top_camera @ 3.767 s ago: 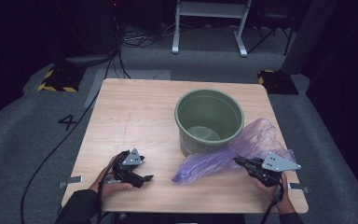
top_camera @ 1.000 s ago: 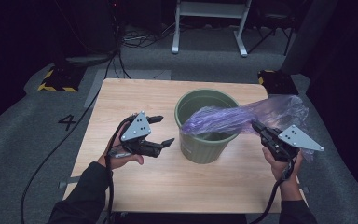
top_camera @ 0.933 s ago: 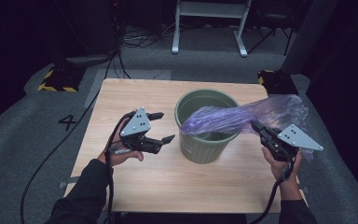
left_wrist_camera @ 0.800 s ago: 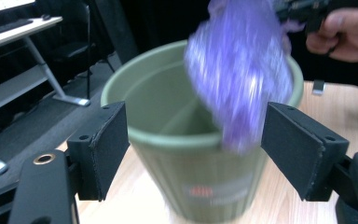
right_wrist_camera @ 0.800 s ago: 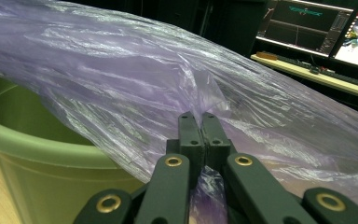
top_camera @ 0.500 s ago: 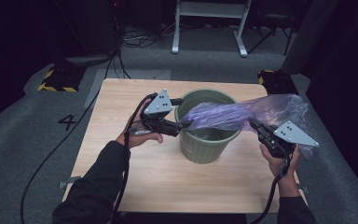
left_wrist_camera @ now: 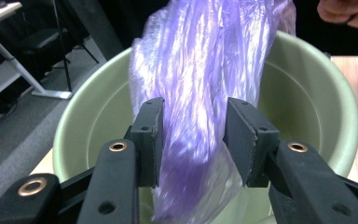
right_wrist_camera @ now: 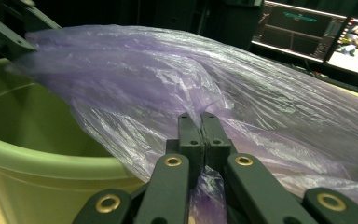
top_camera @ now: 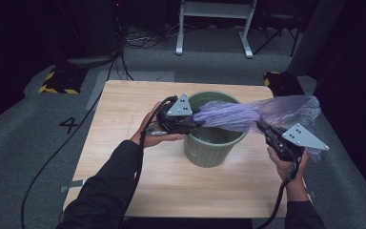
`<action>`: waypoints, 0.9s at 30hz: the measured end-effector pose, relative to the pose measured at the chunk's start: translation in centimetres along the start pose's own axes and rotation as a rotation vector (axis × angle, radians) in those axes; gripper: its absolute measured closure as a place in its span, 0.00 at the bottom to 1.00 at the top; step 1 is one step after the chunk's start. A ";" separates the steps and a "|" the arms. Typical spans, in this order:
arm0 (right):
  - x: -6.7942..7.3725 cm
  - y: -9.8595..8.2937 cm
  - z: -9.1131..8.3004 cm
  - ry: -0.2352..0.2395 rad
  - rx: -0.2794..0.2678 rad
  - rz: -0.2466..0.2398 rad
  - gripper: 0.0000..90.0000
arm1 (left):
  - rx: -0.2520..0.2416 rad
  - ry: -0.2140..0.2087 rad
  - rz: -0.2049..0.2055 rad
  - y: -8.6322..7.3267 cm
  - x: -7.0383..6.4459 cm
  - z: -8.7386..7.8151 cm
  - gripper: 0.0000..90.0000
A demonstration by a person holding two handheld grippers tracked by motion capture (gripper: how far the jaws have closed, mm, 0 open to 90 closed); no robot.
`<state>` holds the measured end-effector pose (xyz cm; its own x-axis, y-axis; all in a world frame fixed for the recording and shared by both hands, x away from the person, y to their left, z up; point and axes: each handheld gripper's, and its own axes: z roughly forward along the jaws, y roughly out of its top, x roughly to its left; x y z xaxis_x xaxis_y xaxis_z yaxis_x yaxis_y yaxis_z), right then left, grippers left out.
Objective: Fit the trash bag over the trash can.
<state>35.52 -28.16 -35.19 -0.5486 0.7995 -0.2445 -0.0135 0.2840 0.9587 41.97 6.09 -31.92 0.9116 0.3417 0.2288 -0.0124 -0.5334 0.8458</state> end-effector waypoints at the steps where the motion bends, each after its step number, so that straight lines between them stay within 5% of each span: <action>1: 0.1 0.1 0.1 0.005 0.000 -0.003 1.00 | 0.008 0.000 -0.003 0.1 0.0 0.1 0.62; 9: 1.3 1.0 0.7 0.036 -0.001 -0.050 1.00 | 0.035 -0.018 0.009 0.4 -0.3 0.7 0.58; 18: 1.4 0.8 -1.2 0.037 -0.006 -0.078 1.00 | -0.043 0.019 -0.056 0.2 0.2 -0.7 0.39; 24: 0.3 0.5 -2.7 0.007 -0.007 -0.078 1.00 | -0.051 -0.005 -0.053 0.5 0.1 -0.4 0.42; 27: 0.2 0.7 -2.9 0.005 -0.012 -0.081 0.99 | -0.018 -0.001 -0.019 1.0 -0.4 0.4 0.54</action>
<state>33.00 -29.32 -34.17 -0.5496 0.7716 -0.3202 -0.0674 0.3411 0.9376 41.74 5.12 -31.42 0.9119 0.3510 0.2126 -0.0026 -0.5131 0.8583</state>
